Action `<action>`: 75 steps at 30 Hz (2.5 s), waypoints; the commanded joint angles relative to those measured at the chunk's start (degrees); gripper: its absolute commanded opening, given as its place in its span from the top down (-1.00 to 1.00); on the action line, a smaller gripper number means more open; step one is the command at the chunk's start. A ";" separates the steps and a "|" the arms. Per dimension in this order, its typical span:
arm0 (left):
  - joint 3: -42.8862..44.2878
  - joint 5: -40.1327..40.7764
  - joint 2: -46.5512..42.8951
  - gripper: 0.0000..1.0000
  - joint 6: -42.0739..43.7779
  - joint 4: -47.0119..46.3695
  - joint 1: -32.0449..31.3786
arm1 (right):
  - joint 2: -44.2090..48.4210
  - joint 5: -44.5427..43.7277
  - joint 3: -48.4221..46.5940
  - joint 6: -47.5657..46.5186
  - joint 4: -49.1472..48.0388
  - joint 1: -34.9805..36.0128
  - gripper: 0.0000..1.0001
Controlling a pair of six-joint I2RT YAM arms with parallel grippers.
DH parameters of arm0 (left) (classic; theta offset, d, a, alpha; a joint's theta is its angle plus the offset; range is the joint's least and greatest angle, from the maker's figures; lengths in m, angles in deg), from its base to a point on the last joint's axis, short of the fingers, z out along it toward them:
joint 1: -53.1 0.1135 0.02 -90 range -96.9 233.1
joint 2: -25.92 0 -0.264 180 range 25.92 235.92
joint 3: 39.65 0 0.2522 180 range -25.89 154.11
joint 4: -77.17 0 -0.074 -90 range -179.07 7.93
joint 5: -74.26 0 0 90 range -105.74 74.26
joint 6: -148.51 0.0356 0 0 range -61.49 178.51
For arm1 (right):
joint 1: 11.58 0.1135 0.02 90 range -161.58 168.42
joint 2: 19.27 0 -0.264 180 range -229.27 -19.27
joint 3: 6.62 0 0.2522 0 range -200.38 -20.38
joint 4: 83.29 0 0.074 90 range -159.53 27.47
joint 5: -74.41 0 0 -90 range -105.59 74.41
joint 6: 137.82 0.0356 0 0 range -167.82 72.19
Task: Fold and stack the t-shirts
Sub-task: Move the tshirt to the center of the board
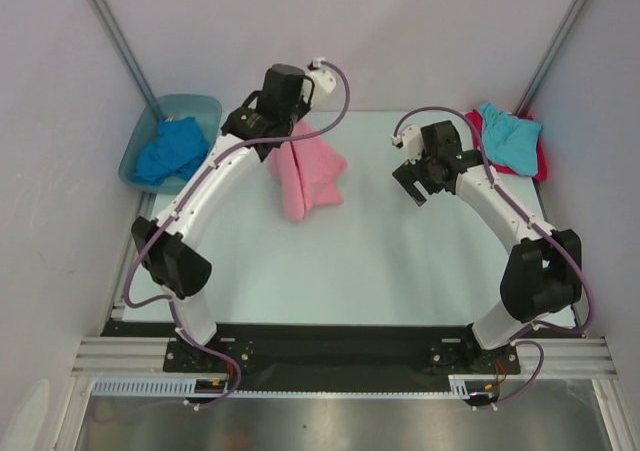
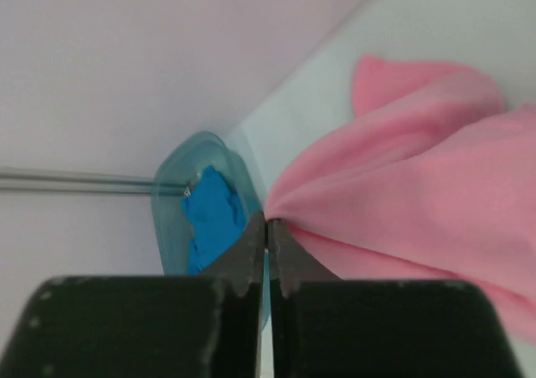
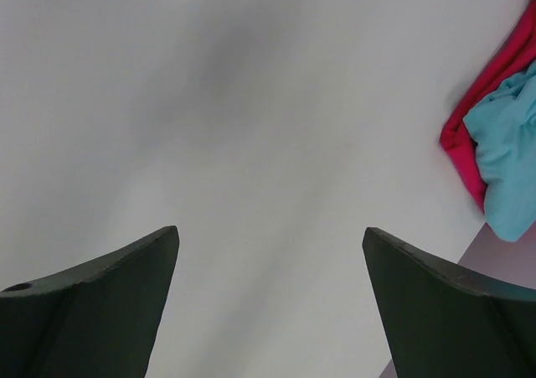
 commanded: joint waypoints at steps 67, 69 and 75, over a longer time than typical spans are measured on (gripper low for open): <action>-62.04 -25.52 -15.37 -0.95 45.83 -29.46 0.68 | -12.51 3.53 -12.48 16.88 -3.83 -3.66 -1.00; -63.45 -25.52 -15.55 -0.93 47.77 -29.46 0.68 | -12.42 3.09 -12.13 16.70 -3.92 -3.57 -1.00; -64.59 -28.42 -17.39 -0.93 49.62 -27.44 1.20 | -12.16 3.00 -11.51 16.70 -4.45 -3.48 -0.99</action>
